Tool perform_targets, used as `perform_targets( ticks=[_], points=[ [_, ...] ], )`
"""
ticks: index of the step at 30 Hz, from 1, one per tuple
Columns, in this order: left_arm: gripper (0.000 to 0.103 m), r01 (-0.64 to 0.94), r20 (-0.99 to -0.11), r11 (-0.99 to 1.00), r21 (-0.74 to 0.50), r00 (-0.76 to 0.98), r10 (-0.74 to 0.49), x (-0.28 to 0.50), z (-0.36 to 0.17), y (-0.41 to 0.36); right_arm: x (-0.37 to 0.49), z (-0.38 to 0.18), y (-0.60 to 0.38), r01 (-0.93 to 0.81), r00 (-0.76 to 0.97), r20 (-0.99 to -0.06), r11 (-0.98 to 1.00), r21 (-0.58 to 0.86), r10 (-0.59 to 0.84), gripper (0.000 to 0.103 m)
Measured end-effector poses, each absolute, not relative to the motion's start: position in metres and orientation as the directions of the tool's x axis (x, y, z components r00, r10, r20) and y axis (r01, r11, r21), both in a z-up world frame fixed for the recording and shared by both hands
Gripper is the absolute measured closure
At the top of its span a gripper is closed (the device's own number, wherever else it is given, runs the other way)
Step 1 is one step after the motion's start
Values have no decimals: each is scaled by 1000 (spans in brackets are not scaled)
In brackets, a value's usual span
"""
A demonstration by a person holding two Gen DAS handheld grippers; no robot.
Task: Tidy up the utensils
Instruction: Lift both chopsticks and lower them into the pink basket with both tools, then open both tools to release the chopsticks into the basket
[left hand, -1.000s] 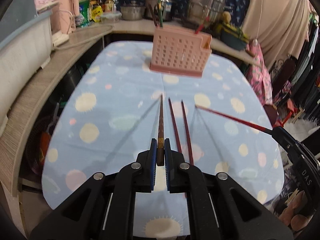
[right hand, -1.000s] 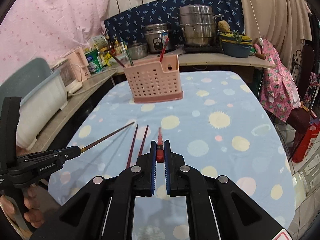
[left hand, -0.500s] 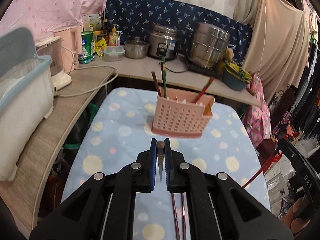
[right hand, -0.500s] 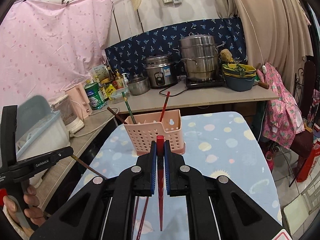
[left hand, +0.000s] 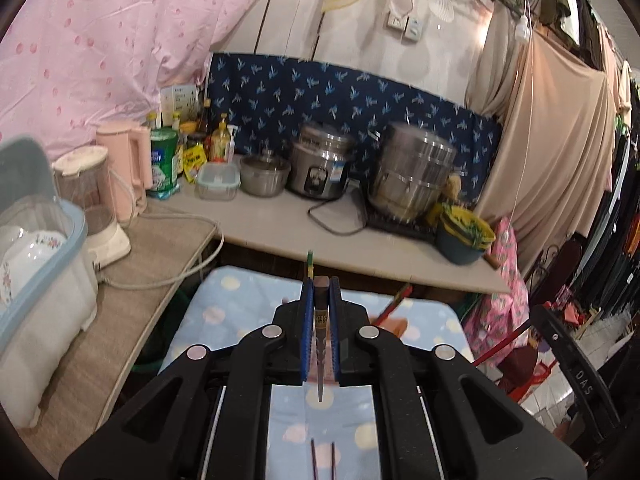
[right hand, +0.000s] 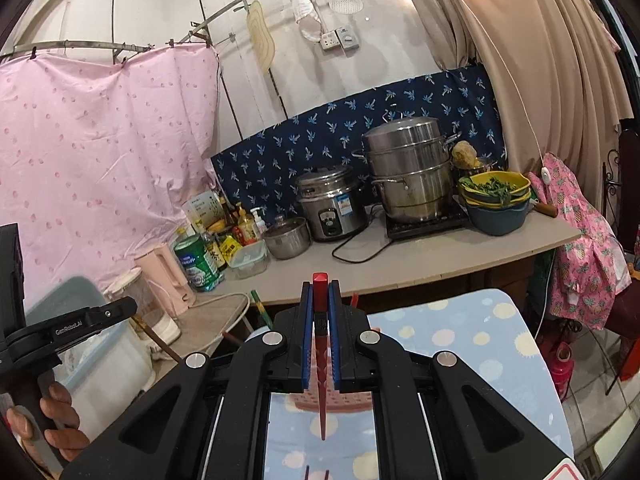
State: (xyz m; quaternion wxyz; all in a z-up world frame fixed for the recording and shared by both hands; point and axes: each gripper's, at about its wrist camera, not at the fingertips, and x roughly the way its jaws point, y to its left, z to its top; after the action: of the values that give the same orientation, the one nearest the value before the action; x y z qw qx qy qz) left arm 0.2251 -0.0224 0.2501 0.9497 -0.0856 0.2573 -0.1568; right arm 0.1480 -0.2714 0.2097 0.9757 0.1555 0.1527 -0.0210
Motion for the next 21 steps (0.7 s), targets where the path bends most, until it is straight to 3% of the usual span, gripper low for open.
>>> perform_targets(
  ticks=[9, 21],
  points=[
    [96, 244, -377, 940, -237, 869, -320, 277, 289, -41, 223, 242, -277, 88, 965, -262, 948, 305, -5, 96],
    [96, 241, -486, 947, -213, 815, -317, 323, 225, -68, 280, 174, -275, 125, 912, -410, 954, 271, -3, 96]
  ],
)
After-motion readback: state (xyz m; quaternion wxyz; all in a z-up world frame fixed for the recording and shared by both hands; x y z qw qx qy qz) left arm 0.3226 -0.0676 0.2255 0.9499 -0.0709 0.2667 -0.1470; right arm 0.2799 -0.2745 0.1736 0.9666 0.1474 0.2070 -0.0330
